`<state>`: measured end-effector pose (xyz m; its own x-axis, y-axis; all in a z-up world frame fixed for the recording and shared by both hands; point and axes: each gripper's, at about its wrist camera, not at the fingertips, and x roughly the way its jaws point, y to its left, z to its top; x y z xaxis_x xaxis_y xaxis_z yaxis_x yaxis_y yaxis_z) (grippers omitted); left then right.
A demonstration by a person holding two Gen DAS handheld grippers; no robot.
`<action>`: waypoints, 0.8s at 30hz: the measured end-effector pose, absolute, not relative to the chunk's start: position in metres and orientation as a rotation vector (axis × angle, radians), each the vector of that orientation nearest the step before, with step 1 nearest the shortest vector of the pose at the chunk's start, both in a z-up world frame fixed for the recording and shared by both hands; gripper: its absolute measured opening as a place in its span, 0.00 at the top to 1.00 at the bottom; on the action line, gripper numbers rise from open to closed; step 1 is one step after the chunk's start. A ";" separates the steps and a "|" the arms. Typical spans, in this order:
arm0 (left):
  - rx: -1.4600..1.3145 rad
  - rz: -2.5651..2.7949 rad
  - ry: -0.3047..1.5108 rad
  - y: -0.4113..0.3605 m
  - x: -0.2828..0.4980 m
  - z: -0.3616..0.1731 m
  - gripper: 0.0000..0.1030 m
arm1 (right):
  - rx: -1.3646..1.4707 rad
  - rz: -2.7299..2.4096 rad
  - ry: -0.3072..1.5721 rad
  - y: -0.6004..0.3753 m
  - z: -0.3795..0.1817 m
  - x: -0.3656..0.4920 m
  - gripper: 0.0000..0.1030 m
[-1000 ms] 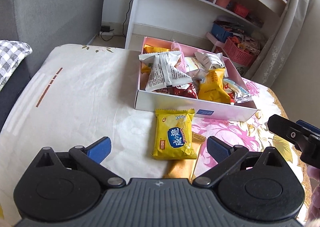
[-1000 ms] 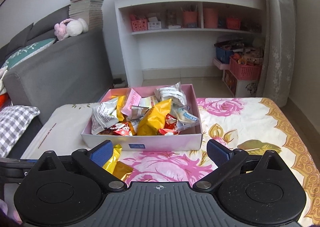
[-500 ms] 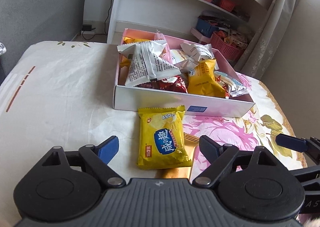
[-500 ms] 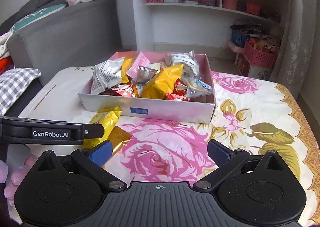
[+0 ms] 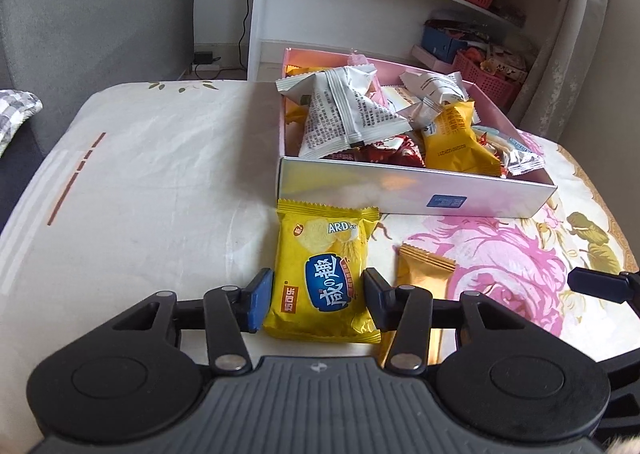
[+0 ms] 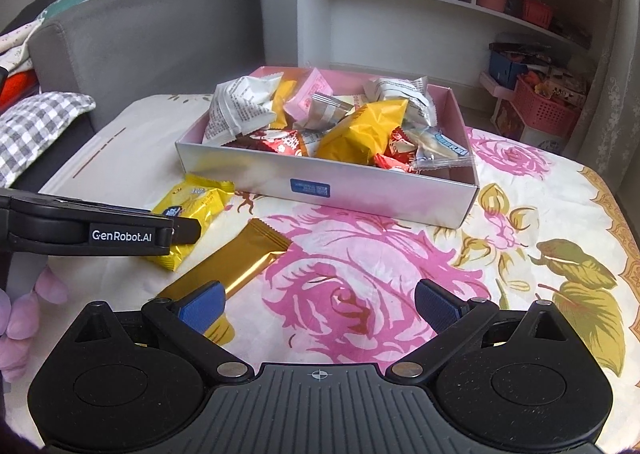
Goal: Organize snacks
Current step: 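Grasp a yellow biscuit pack with the left gripper while the right gripper grasps a gold bar pack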
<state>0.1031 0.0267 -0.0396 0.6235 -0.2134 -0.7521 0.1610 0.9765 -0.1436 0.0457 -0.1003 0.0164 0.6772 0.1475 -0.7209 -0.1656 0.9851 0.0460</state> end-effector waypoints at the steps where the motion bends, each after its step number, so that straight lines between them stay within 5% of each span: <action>1: -0.051 -0.212 0.868 0.030 0.101 -0.040 0.56 | -0.026 0.182 0.807 -0.098 0.015 0.045 0.01; 24: -0.010 -0.180 0.858 0.082 0.081 -0.041 0.54 | -0.178 0.251 0.737 -0.030 -0.011 0.056 0.01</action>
<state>0.0811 0.0820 -0.0410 0.6393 -0.1620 -0.7517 0.1542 0.9847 -0.0811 0.0563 -0.0302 -0.0115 0.7130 0.1632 -0.6820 -0.2875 0.9551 -0.0720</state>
